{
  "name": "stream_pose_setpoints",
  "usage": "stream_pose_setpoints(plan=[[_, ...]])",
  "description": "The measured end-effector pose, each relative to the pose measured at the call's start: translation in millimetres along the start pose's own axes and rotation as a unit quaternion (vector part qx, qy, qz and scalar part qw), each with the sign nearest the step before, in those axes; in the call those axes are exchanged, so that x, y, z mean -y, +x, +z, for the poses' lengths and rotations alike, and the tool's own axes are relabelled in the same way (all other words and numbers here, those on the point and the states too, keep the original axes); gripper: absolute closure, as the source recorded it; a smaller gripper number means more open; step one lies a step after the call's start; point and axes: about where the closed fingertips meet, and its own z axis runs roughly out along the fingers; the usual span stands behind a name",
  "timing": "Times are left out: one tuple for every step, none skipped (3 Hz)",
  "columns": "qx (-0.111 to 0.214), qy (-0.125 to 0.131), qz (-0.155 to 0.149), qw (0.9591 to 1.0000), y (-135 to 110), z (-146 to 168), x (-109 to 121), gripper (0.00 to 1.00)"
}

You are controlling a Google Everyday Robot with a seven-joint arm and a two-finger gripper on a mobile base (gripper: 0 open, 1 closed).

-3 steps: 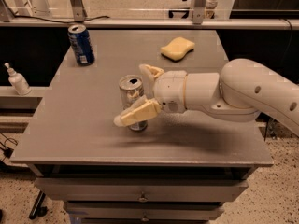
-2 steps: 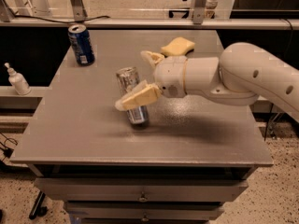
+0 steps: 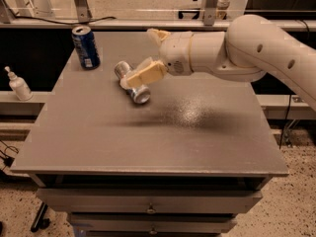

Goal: Knock redbull can over

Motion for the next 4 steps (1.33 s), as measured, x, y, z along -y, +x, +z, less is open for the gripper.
stream_pose_setpoints(plan=[[-0.006, 0.003, 0.007, 1.0000, 11, -6, 4, 0.00], [-0.016, 0.002, 0.012, 0.9998, 25, -21, 0, 0.00], [-0.028, -0.002, 0.008, 0.9996, 39, -47, -2, 0.00], [-0.040, -0.006, -0.003, 0.9992, 47, -75, -2, 0.00]])
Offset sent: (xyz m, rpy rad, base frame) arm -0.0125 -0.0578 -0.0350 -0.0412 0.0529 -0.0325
